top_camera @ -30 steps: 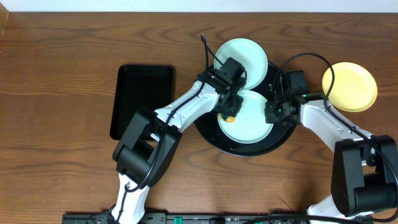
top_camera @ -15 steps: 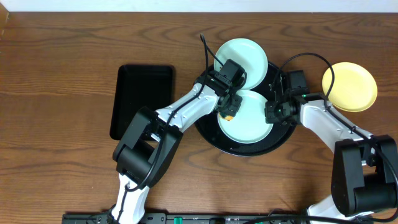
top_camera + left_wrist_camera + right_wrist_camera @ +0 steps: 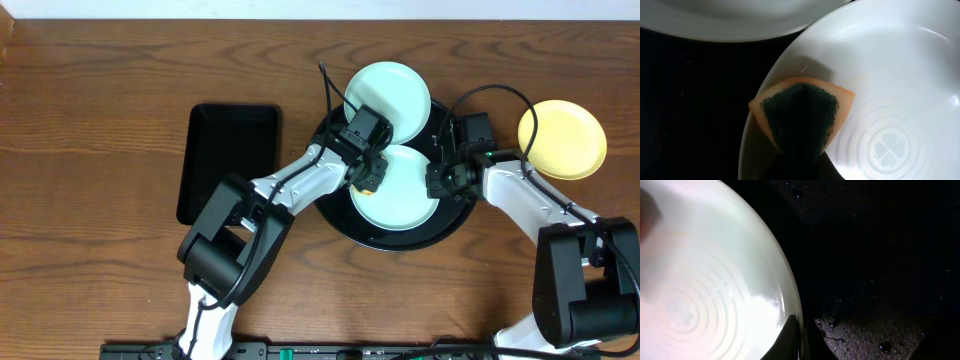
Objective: Clean dirty plates on tray and stack at the side
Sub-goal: 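Scrub the pale green plate with the sponge in the left gripper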
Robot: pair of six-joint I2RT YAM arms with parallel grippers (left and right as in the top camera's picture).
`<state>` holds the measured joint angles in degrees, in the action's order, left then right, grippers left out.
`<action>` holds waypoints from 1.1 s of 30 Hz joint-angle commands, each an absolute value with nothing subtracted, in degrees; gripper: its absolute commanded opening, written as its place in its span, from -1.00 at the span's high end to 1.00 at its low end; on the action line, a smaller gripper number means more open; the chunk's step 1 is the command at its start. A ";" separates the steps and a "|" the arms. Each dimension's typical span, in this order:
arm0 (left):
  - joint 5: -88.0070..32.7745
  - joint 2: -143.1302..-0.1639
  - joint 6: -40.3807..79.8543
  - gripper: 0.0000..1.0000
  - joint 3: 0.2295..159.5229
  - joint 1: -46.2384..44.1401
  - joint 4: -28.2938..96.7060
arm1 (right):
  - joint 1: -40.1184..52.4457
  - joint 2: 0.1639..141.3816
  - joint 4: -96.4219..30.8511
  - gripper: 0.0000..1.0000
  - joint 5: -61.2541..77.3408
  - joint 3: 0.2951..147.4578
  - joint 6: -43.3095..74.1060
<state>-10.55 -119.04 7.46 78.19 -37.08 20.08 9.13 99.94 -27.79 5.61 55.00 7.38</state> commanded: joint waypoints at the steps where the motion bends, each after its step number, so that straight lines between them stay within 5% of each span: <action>1: -9.39 -120.60 7.11 0.85 73.89 -37.06 21.52 | 10.28 100.42 -27.86 0.97 5.63 54.41 6.57; 21: -10.31 -120.62 7.18 0.85 68.47 -37.10 16.91 | 10.28 100.42 -27.86 0.98 5.65 54.41 6.59; 33: -24.05 -120.66 7.62 0.84 68.47 -37.10 16.16 | 10.28 100.42 -27.86 0.98 5.63 54.41 6.59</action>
